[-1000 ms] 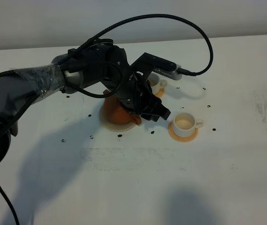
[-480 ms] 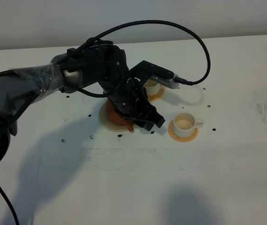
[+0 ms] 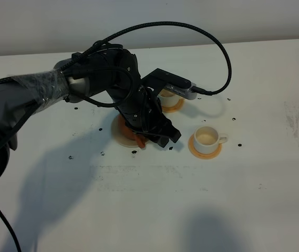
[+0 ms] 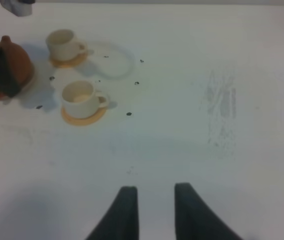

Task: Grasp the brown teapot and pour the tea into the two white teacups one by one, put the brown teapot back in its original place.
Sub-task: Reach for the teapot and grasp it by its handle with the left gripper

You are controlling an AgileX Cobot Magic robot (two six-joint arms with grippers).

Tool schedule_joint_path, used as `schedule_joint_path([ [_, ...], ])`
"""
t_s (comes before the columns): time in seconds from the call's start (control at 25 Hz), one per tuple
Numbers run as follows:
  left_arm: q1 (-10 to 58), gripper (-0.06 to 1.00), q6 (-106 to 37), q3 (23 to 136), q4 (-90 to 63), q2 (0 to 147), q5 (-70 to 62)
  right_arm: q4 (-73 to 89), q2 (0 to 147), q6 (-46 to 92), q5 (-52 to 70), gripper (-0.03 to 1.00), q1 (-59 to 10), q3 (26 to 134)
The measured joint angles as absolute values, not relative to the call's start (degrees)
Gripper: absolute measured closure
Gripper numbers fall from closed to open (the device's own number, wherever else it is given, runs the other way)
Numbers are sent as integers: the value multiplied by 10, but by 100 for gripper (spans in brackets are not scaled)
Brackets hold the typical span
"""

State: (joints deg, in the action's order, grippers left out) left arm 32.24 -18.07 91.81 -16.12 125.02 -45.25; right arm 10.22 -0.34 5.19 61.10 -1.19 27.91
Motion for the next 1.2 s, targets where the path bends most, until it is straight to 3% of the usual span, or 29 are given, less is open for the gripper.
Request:
schedule_joint_path([
  [1.2,311,50,-185,918,-109,1250,-535,102,-3,51,611,77,-12,279],
])
